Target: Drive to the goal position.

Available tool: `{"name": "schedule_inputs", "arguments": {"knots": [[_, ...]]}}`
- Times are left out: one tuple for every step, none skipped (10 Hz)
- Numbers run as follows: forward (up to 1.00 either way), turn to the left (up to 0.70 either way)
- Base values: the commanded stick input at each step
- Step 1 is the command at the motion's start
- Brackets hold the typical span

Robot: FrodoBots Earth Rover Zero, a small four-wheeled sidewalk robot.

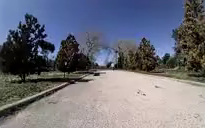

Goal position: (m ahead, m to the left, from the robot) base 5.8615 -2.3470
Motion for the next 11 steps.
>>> {"name": "schedule_inputs", "arguments": {"knots": [[0.85,0.0],[0.85,0.0],[0.85,0.0],[0.85,-0.01],[0.85,-0.04],[0.85,-0.15],[0.85,-0.31],[0.85,-0.34],[0.85,-0.33],[0.85,-0.03],[0.85,0.0]]}}
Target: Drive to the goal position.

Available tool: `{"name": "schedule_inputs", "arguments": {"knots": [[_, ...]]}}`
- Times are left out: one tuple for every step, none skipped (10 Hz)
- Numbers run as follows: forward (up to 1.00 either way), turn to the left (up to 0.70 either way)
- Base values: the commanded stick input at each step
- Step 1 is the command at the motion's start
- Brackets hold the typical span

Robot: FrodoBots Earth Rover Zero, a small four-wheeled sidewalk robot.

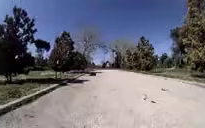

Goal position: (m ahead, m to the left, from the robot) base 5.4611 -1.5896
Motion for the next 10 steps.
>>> {"name": "schedule_inputs", "arguments": {"knots": [[0.85,0.0],[0.85,0.0],[0.85,0.0],[0.85,0.0],[0.85,0.0],[0.85,0.0],[0.85,0.0],[0.85,0.0],[0.85,0.0],[0.85,0.0]]}}
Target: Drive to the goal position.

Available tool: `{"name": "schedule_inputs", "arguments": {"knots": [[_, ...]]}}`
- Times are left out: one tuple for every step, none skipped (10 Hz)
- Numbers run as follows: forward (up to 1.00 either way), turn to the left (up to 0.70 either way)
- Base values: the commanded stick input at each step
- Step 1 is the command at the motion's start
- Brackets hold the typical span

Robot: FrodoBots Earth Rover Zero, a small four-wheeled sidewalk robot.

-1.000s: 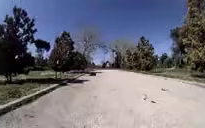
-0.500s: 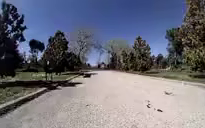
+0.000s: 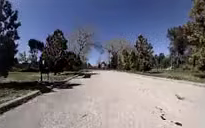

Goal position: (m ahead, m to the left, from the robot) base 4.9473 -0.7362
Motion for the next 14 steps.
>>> {"name": "schedule_inputs", "arguments": {"knots": [[0.85,0.0],[0.85,0.0],[0.85,0.0],[0.85,0.0],[0.85,0.0],[0.85,0.0],[0.85,0.0],[0.85,0.0],[0.85,0.0],[0.85,0.0],[0.85,0.0],[0.85,0.0],[0.85,0.0],[0.85,0.0]]}}
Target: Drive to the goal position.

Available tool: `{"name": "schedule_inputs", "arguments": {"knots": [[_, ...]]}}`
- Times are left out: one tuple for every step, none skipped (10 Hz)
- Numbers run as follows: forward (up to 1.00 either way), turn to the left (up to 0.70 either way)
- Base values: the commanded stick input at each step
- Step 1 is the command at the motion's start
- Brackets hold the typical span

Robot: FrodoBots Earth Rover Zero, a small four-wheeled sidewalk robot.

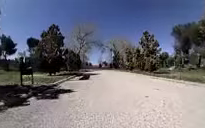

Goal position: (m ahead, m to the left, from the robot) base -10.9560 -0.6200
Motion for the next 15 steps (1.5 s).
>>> {"name": "schedule_inputs", "arguments": {"knots": [[0.85,0.0],[0.85,0.0],[0.85,0.0],[0.85,0.0],[0.85,0.0],[0.85,0.0],[0.85,0.0],[0.85,0.0],[0.85,0.0],[0.85,0.0],[0.85,0.0],[0.85,0.0],[0.85,0.0],[0.85,0.0],[0.85,0.0]]}}
